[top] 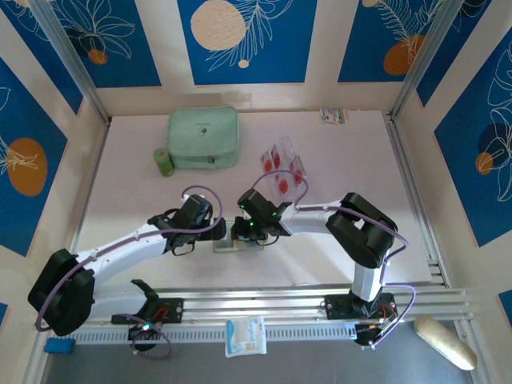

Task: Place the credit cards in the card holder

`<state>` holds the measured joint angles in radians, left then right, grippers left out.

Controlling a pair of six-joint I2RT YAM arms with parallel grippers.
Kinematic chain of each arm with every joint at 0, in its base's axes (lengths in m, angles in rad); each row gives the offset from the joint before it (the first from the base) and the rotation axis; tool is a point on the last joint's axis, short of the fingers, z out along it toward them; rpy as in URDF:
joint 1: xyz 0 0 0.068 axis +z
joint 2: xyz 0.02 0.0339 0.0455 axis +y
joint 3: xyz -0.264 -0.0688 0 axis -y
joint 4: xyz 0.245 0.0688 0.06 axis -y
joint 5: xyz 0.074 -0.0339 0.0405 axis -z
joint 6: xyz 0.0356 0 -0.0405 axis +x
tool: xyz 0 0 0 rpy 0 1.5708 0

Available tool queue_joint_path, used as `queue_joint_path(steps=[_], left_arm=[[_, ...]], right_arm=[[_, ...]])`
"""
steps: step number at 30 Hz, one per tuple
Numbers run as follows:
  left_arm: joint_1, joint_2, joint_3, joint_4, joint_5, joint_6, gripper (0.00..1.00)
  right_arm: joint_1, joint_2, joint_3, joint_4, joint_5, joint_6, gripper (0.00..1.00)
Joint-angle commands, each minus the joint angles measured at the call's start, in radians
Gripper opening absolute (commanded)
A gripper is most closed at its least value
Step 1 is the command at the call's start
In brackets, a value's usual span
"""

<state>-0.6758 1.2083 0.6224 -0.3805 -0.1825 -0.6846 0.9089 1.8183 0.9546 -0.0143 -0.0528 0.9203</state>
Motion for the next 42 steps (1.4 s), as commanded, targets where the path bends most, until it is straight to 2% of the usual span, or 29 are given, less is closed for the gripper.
queue_joint_path(steps=[1, 6, 9, 12, 16, 19, 22, 27, 35, 42], left_arm=[[0.008, 0.033, 0.019, 0.015, 0.026, -0.021, 1.00], [0.010, 0.069, -0.012, 0.052, 0.021, -0.033, 1.00], [0.009, 0.094, -0.030, 0.070, 0.021, -0.033, 1.00], [0.007, 0.113, -0.046, 0.080, 0.020, -0.036, 1.00], [0.009, 0.120, -0.060, 0.086, 0.017, -0.043, 1.00], [0.009, 0.121, -0.060, 0.081, 0.015, -0.044, 1.00], [0.008, 0.118, -0.044, 0.060, 0.015, -0.043, 1.00], [0.009, 0.106, 0.024, -0.001, 0.019, -0.034, 1.00], [0.005, 0.047, 0.173, -0.104, 0.047, -0.041, 1.00], [-0.037, 0.106, 0.333, -0.172, 0.050, -0.049, 1.00]], right_arm=[[0.010, 0.005, 0.015, 0.007, -0.033, 0.015, 0.12], [0.009, -0.010, 0.010, 0.008, -0.035, 0.021, 0.13], [0.007, -0.031, 0.009, 0.001, -0.036, 0.027, 0.16], [0.002, -0.073, 0.007, -0.015, -0.031, 0.033, 0.26], [-0.008, -0.142, 0.017, -0.083, -0.005, 0.038, 0.48], [-0.019, -0.200, 0.025, -0.138, 0.015, 0.043, 0.60], [-0.044, -0.257, 0.040, -0.205, 0.032, 0.059, 0.67], [-0.109, -0.372, 0.042, -0.282, 0.052, 0.122, 0.73], [-0.216, -0.506, 0.097, -0.412, 0.079, 0.227, 0.74], [-0.270, -0.554, 0.187, -0.505, 0.111, 0.315, 0.74]])
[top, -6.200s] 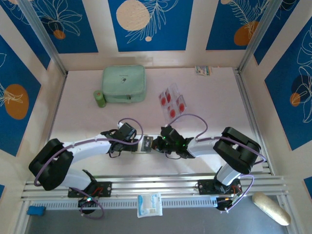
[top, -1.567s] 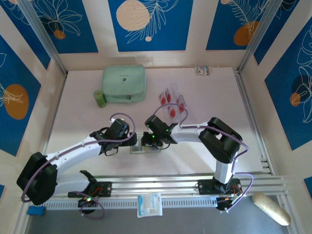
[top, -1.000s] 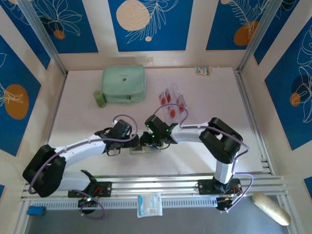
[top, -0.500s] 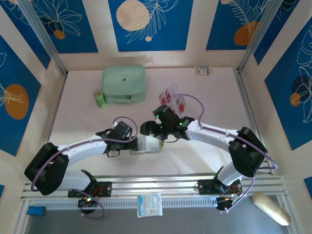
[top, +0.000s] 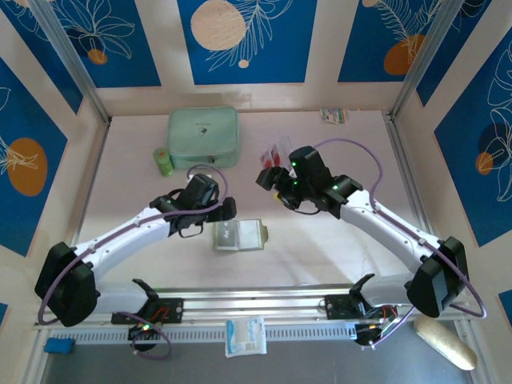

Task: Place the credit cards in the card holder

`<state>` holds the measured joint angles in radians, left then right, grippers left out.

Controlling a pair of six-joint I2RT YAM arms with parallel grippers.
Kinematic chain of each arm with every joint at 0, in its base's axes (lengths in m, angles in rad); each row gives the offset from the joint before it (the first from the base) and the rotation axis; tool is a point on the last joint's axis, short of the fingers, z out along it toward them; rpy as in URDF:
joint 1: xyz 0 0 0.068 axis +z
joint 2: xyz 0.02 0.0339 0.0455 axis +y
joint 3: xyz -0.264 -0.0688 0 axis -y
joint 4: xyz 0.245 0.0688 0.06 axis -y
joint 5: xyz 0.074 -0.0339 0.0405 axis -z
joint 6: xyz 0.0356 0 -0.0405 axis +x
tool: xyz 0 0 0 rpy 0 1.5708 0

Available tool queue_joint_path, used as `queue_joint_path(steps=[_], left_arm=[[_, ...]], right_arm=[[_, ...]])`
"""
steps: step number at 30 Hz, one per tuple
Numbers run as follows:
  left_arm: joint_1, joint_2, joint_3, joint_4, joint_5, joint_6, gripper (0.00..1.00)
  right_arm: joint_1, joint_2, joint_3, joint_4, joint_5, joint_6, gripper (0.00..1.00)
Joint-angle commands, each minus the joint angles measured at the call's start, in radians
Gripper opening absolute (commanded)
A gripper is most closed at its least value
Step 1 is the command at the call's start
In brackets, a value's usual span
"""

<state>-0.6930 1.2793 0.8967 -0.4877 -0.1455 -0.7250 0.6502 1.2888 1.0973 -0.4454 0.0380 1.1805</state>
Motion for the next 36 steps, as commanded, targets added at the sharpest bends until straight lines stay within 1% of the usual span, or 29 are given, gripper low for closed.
queue_joint_path(steps=[1, 7, 9, 10, 11, 17, 23, 28, 32, 36], left_arm=[[-0.029, 0.058, 0.084, -0.074, 0.012, -0.007, 1.00], [-0.076, 0.187, 0.184, -0.125, -0.016, 0.012, 1.00], [-0.090, 0.219, 0.196, -0.134, -0.029, 0.013, 1.00], [-0.097, 0.232, 0.202, -0.139, -0.038, 0.013, 1.00], [-0.105, 0.243, 0.207, -0.143, -0.047, 0.013, 1.00], [-0.141, 0.324, 0.235, -0.154, -0.055, 0.007, 1.00], [-0.167, 0.377, 0.259, -0.171, -0.061, -0.001, 1.00], [-0.183, 0.383, 0.241, -0.175, -0.069, -0.014, 1.00], [-0.194, 0.395, 0.233, -0.176, -0.074, -0.017, 1.00], [-0.202, 0.407, 0.223, -0.175, -0.081, -0.019, 1.00]], right_arm=[[-0.016, -0.028, 0.059, -0.086, 0.024, 0.062, 0.74], [-0.021, -0.035, 0.153, -0.153, 0.033, 0.077, 0.74], [-0.021, -0.033, 0.179, -0.181, 0.037, 0.084, 0.74], [-0.021, -0.031, 0.195, -0.202, 0.040, 0.089, 0.77], [-0.021, -0.030, 0.207, -0.219, 0.043, 0.091, 0.78], [-0.011, -0.046, 0.281, -0.305, 0.073, 0.088, 0.78], [0.006, -0.097, 0.313, -0.308, 0.096, 0.058, 0.83], [0.032, -0.116, 0.336, -0.287, 0.093, 0.034, 0.83], [0.041, -0.131, 0.310, -0.234, 0.059, 0.039, 0.83], [0.039, -0.156, 0.289, -0.217, 0.057, 0.050, 0.82]])
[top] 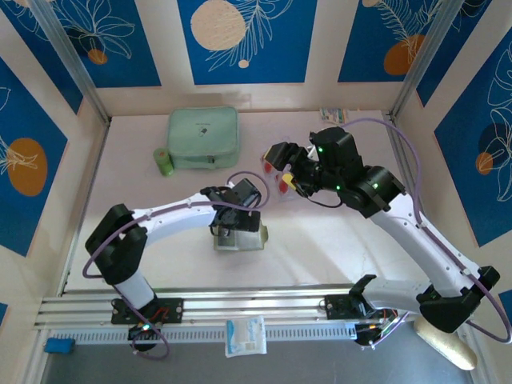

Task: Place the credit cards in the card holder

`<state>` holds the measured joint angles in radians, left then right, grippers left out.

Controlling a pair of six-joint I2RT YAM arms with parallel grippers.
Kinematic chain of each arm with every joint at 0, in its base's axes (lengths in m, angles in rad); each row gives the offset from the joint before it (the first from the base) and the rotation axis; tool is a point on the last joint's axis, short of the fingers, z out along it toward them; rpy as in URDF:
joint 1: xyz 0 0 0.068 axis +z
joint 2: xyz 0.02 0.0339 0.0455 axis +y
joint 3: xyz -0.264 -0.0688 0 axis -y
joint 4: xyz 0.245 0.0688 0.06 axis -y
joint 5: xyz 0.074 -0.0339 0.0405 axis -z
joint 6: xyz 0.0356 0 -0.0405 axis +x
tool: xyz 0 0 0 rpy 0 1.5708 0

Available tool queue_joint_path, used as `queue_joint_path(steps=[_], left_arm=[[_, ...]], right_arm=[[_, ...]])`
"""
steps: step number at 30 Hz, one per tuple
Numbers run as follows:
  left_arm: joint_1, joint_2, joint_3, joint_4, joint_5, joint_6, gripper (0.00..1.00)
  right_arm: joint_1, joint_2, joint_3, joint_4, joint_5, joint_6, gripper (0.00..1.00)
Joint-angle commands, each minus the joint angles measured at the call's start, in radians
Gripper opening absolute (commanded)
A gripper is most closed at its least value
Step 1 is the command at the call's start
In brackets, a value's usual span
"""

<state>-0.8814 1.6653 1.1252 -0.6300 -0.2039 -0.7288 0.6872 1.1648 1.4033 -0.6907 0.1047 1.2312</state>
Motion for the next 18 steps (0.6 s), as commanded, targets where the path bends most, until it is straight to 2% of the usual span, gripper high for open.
queue_joint_path(steps=[1, 9, 13, 18], left_arm=[[-0.018, 0.021, -0.011, -0.030, -0.025, -0.017, 1.00], [-0.023, 0.029, -0.030, -0.039, -0.042, -0.004, 1.00], [-0.025, 0.040, -0.042, -0.043, -0.051, 0.002, 1.00], [-0.024, 0.053, -0.044, -0.047, -0.058, 0.012, 1.00]], right_arm=[[0.003, -0.041, -0.023, 0.039, -0.008, -0.005, 0.82], [-0.010, -0.139, -0.079, 0.079, 0.032, -0.018, 0.84], [-0.008, -0.122, -0.077, 0.105, -0.010, -0.017, 0.83], [0.065, -0.087, -0.068, 0.127, -0.007, -0.009, 0.83]])
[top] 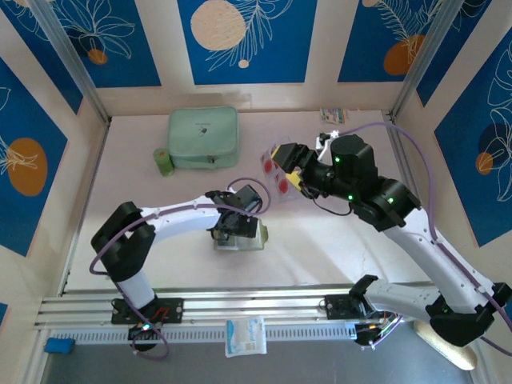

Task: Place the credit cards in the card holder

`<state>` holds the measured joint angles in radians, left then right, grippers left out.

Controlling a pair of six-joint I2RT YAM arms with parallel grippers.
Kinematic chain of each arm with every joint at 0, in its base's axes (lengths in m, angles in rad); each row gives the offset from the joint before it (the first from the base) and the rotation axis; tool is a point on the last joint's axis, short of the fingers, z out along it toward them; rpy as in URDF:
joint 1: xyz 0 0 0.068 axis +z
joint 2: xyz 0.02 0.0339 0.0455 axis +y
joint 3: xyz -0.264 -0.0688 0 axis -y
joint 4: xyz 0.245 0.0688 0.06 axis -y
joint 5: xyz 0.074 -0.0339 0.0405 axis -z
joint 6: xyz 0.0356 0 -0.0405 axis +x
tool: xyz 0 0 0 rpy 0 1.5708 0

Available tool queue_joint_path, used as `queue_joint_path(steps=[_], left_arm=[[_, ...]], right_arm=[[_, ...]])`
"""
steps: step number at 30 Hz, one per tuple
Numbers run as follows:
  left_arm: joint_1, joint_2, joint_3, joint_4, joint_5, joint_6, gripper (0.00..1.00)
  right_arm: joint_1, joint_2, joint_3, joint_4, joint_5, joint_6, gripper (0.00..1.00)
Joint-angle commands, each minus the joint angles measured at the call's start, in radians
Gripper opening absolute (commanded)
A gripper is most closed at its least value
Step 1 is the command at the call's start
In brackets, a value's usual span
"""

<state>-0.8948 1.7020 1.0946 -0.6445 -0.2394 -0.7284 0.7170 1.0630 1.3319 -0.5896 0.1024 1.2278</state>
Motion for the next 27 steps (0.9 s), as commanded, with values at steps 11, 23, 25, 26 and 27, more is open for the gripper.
queue_joint_path(steps=[11, 23, 25, 26, 27], left_arm=[[-0.011, 0.037, -0.043, -0.008, -0.026, 0.020, 1.00], [-0.009, 0.002, -0.133, 0.108, -0.031, 0.026, 0.93], [-0.008, -0.010, -0.147, 0.128, -0.034, 0.027, 0.92], [-0.010, -0.017, -0.153, 0.135, -0.035, 0.026, 0.92], [-0.009, -0.025, -0.160, 0.141, -0.037, 0.028, 0.91]], right_arm=[[0.080, -0.020, -0.079, 0.026, 0.114, -0.046, 0.82], [-0.105, -0.129, -0.417, 0.206, -0.083, -0.183, 0.78], [-0.114, -0.106, -0.452, 0.224, -0.108, -0.189, 0.76], [-0.117, -0.093, -0.464, 0.235, -0.122, -0.192, 0.76], [-0.117, -0.076, -0.479, 0.248, -0.139, -0.200, 0.75]])
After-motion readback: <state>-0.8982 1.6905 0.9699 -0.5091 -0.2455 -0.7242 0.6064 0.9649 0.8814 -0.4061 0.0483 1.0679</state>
